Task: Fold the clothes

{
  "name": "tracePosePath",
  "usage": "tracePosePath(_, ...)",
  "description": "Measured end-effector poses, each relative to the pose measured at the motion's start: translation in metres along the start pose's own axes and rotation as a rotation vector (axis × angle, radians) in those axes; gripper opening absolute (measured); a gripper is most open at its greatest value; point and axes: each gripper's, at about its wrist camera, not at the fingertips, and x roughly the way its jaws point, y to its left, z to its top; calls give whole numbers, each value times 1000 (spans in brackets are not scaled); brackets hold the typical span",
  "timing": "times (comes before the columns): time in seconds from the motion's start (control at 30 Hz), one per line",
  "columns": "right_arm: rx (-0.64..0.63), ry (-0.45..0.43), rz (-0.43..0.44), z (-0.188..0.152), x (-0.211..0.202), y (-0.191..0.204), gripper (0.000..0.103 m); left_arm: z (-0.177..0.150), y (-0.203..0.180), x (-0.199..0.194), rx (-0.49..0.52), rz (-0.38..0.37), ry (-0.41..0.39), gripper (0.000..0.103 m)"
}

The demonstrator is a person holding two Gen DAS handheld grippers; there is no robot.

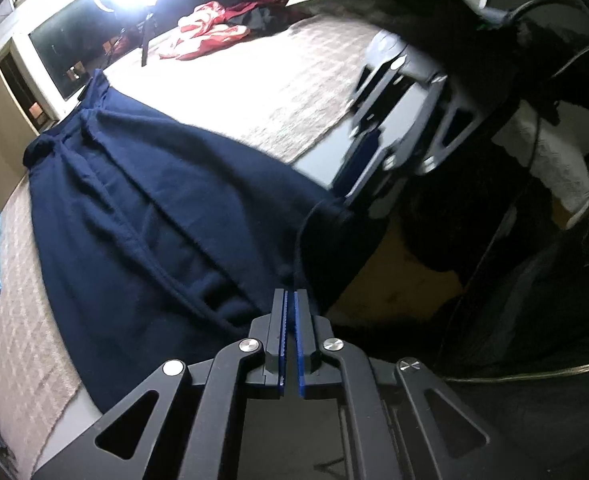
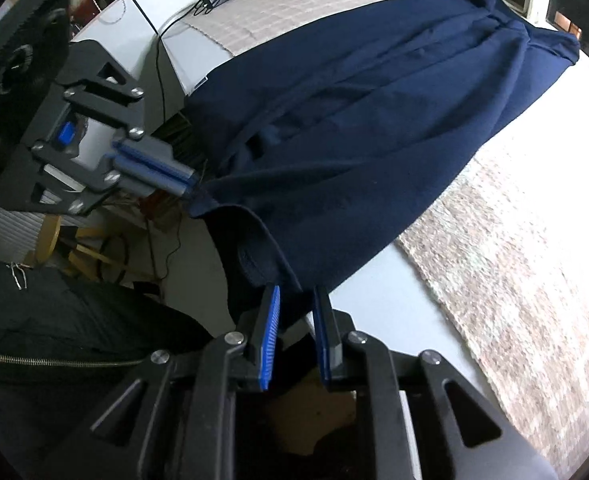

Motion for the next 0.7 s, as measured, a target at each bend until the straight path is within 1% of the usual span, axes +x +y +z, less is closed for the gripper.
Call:
tracePosePath(0.03,-2,4,-1,1,0,-3,17,1,-2,3,12,3,4,13)
tracePosePath(0.07,-5,4,1,4,-1,-6,17,1,-4,6,25,5,7,15)
tracePosePath(0.17,-10,19,18,6,-4,-6,16,5,-6,19,47,1,23,15)
tracePosePath(0.23,-13,33,34,5,-5,-3,7,6,-8,28,66,6,32,15)
tracePosePath(0.27,-15,41,42,5,-6,-1,6,6,-9,31,82,20,39,13)
tracePosePath(0.3,-16,48,50,4,-6,1,4,5,-10,34,98,36,45,5)
tracePosePath(0.33,-18,55,57,4,-7,3,4,6,-10,33,101,35,50,1)
tracePosePath(0.47,-23,83,88,2,-9,10,3,6,-2,8,66,25,17,1)
tracePosePath(0.53,-23,89,125,-4,-14,20,3,6,0,-7,64,43,-11,1)
tracePosePath(0.6,-20,81,114,-7,-18,21,3,4,0,-15,78,45,-14,1)
tracePosePath(0.63,-2,45,65,-5,-21,15,4,4,1,-16,82,48,-12,1)
tracePosePath(0.67,16,8,15,-3,-24,8,9,4,1,-16,84,54,-8,1)
tracePosePath(0.7,44,-7,4,1,-23,0,12,4,2,-15,87,59,-4,1)
